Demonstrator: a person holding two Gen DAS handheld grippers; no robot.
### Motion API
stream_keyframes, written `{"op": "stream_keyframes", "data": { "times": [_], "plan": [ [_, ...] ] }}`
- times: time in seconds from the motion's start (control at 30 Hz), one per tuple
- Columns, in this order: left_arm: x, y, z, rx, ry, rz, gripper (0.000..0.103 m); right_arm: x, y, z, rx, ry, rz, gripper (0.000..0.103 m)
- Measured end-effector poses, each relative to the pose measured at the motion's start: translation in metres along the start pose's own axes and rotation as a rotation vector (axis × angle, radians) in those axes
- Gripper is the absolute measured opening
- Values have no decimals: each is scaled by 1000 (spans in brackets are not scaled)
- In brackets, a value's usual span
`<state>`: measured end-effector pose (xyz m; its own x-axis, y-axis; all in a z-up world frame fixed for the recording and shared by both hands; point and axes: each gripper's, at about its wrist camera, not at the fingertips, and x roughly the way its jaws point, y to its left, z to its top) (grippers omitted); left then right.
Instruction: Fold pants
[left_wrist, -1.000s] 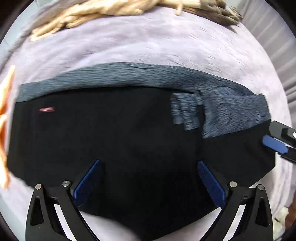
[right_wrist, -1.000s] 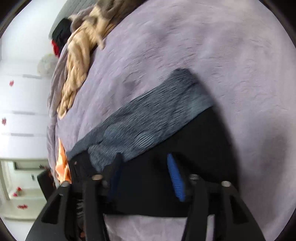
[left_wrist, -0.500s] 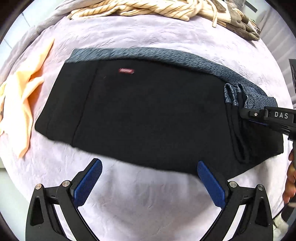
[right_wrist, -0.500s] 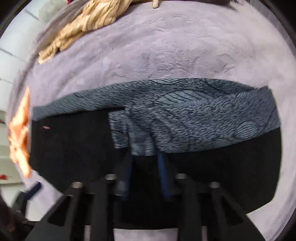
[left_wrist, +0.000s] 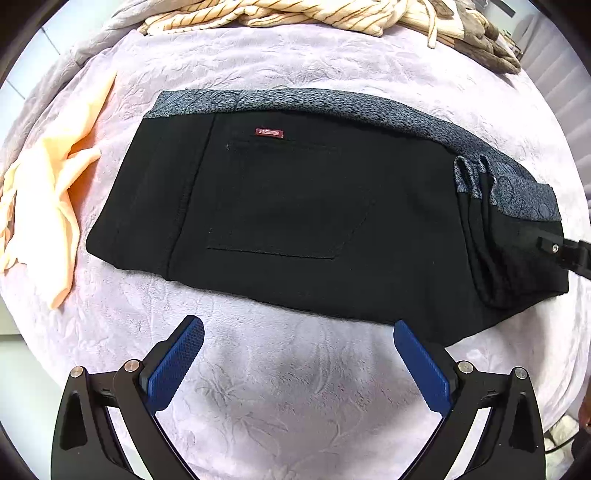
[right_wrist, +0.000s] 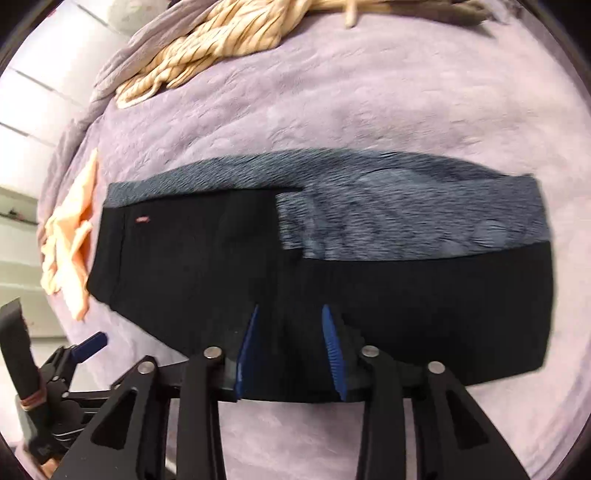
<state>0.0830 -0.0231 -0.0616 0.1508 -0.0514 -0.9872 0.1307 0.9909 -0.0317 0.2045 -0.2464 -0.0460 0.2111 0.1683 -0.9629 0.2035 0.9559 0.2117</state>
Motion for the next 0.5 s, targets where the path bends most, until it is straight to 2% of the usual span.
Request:
{"op": "stream_keyframes", "data": {
  "times": [0.07,0.17,0.27,0.33,0.5],
  "plan": [
    [-2,-4,-5,15,10,7,103,9,-7,-1,13,19,-9,57],
    [-3,-12,-5,29,19,7,103,31,-16,-13,47,110,1,56],
    [-3,-19,-9,44,20,6,103,21,-6,-18,15,86,3,57],
    [-6,-19,-11,48,24,8,103,16,-1,-21,21,83,33,57],
    [-21,-10,-13,40,15,-8,103,6,4,-37,43,95,44,62]
  ]
}}
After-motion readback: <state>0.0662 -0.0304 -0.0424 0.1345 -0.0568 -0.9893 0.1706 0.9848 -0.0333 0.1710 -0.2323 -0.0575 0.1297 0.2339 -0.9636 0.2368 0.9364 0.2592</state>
